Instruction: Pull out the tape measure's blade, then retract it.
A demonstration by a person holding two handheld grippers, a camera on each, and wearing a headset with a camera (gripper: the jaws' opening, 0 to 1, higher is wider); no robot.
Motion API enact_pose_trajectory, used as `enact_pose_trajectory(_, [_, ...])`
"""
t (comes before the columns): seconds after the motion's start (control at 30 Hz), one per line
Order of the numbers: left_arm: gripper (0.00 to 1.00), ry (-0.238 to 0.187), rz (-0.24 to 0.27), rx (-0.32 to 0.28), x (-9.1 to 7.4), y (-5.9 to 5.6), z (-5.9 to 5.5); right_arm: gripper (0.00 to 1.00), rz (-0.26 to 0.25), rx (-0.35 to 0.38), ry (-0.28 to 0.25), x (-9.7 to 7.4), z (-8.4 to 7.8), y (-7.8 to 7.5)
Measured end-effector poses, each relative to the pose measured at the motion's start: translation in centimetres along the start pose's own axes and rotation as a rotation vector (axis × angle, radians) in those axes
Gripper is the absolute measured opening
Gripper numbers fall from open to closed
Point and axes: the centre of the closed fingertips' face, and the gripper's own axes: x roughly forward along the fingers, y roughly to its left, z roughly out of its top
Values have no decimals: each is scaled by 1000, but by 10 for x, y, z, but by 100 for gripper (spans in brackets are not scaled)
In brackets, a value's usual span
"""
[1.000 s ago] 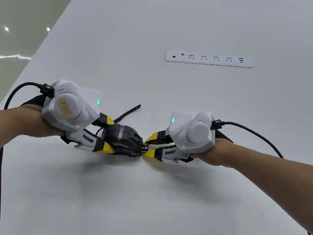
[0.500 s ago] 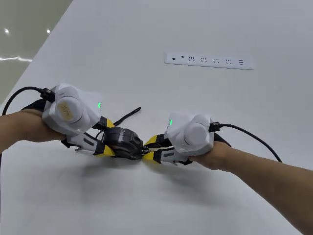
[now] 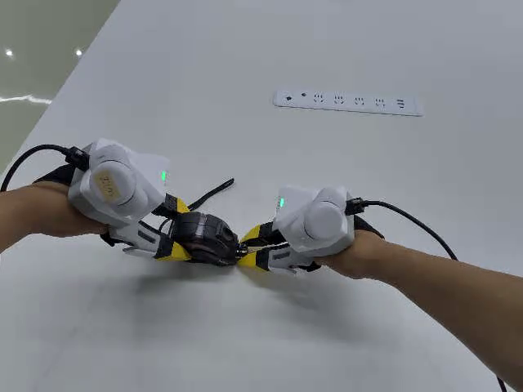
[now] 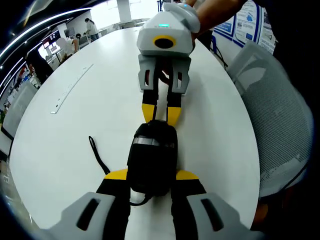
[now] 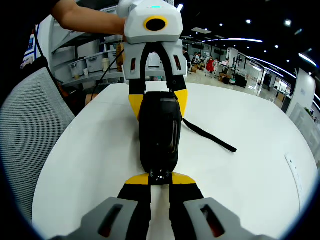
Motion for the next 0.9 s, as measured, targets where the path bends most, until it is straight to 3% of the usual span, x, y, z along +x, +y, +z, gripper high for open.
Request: enact_pose_trajectory(0.9, [26,8,7,-2,-1,1,-3,11,1,-29,25,0,-1,0])
